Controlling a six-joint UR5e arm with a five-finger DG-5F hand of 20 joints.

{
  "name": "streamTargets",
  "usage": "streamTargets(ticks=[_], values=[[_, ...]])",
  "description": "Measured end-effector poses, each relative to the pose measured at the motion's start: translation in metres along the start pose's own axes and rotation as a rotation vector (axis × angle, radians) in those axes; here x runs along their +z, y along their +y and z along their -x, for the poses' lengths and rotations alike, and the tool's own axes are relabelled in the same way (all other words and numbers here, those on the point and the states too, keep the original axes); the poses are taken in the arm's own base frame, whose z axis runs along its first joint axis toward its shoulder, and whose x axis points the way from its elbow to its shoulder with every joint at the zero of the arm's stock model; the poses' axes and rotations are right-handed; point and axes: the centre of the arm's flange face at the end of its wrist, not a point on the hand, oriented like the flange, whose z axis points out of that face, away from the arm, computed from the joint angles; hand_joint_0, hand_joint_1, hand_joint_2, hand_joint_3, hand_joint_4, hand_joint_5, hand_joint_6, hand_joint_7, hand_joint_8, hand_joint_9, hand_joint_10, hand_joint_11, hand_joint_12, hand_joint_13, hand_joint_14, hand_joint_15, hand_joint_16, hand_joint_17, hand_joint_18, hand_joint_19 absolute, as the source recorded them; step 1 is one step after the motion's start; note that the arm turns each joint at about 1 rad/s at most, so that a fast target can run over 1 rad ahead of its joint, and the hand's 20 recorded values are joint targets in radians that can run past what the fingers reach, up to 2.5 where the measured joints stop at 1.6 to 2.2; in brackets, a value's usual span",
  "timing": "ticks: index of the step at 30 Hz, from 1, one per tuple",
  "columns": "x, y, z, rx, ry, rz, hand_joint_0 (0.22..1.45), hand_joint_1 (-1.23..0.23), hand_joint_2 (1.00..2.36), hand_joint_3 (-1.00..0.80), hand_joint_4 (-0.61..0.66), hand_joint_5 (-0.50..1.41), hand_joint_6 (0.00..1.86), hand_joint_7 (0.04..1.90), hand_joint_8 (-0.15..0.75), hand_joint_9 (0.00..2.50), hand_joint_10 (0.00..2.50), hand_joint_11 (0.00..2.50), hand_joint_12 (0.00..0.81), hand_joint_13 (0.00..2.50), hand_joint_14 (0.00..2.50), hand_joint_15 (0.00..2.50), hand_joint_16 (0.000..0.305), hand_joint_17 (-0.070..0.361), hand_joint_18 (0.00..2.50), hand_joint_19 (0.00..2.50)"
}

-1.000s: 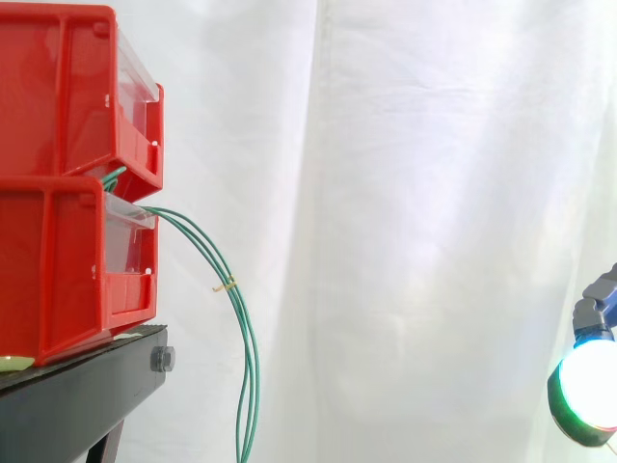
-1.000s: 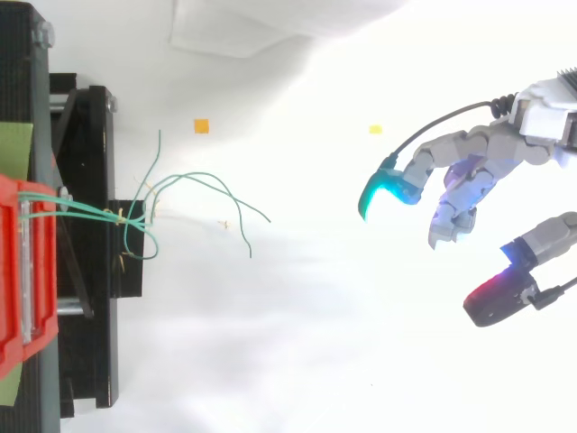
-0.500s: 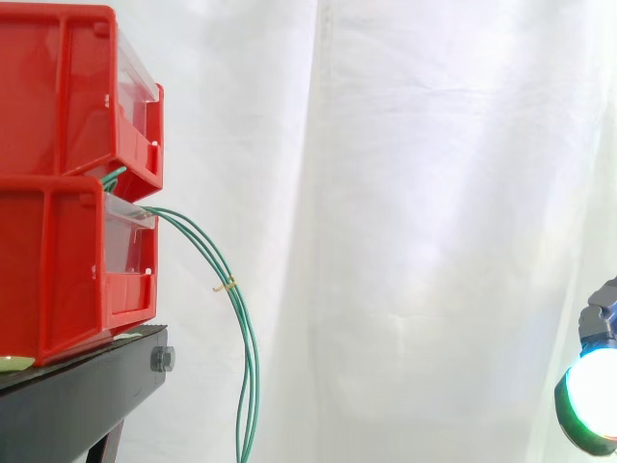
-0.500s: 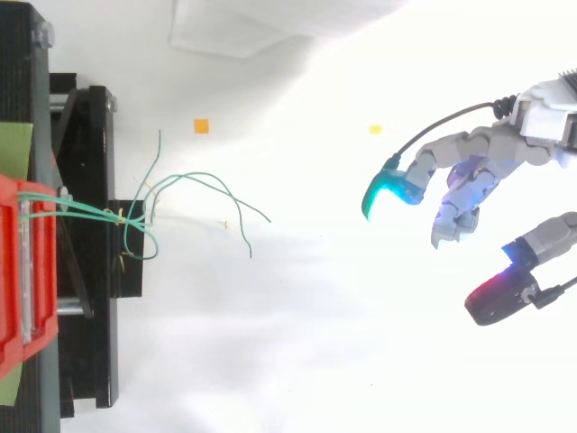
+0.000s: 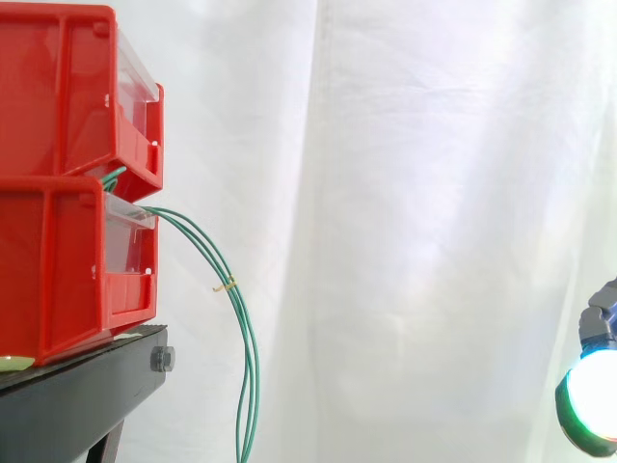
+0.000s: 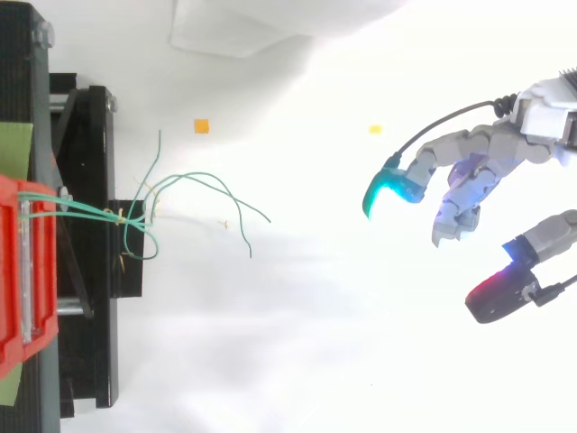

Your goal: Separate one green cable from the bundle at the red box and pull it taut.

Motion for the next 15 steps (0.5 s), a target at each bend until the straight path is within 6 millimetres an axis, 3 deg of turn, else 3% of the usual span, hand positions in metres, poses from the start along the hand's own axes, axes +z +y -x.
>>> streamTargets(ticks=[15], values=[[-0.0037, -0.0029, -0.0022, -0.007, 0.018, -0.033, 0.54, -0.68, 1.00, -0.50, 0.13, -0.19, 0.50, 0.72, 0.186, 0.92, 0.01, 0.57, 0.319, 1.03, 0.02, 0.57, 0.035, 0.078, 0.60, 0.61]])
